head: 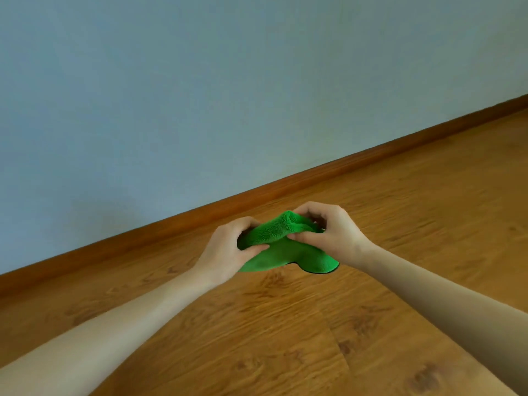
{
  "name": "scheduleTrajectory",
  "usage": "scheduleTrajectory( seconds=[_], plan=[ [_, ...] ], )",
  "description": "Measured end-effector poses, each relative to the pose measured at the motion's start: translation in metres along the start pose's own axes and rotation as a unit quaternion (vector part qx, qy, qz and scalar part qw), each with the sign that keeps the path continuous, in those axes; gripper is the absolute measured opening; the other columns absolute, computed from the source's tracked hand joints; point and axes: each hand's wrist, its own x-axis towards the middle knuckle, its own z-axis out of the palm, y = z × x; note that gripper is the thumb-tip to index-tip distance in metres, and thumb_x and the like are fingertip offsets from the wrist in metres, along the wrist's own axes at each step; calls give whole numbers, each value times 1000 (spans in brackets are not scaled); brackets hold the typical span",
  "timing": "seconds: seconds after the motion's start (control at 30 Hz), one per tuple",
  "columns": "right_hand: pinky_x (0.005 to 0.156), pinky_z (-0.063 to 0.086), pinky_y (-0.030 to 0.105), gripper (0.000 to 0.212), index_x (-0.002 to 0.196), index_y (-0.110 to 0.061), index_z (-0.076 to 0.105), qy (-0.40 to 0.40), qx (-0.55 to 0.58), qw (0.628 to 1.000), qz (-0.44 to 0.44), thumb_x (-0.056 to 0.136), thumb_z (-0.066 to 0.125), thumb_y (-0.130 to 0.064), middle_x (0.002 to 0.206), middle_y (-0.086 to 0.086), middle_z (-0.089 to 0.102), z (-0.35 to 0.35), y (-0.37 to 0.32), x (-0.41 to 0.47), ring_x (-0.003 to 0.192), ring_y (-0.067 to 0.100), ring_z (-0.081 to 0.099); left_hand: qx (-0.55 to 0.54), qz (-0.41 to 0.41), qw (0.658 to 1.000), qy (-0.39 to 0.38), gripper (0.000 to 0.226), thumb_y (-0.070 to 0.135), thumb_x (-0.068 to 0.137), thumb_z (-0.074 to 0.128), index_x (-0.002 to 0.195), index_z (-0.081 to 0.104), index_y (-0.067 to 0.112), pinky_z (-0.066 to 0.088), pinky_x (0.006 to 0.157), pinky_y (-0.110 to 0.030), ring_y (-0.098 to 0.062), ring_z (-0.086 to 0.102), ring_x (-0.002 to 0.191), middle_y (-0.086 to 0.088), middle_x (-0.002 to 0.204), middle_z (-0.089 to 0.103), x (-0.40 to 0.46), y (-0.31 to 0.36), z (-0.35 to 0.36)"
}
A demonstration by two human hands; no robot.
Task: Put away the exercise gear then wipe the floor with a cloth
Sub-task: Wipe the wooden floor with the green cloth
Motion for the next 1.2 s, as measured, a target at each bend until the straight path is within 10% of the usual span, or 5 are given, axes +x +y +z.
scheduleTrajectory(
  seconds=[0.47,0.87,1.2],
  plan=[
    [82,51,17,24,101,-25,65,181,60,964,187,84,65,-8,98,-13,67,-155,-165,-87,96,2,62,85,11,996,-34,18,18,84,66,101,62,17,36,74,-15,-6,54,84,7,95,63,19,240,-75],
    [71,51,23,21,98,-14,67,398,281,829,274,94,48,-6,90,7,69,-328,-454,-203,81,16,66,98,134,982,-87,18,19,83,67,100,63,22,41,73,-14,-3,55,84,13,92,62,-28,542,-225],
    [68,51,27,18,104,-6,65,505,368,740,250,95,50,-7,86,13,68,-473,-538,-352,79,22,65,67,196,971,-116,13,21,83,67,96,64,20,34,63,-8,-6,56,81,11,90,64,-32,750,-204]
  ],
)
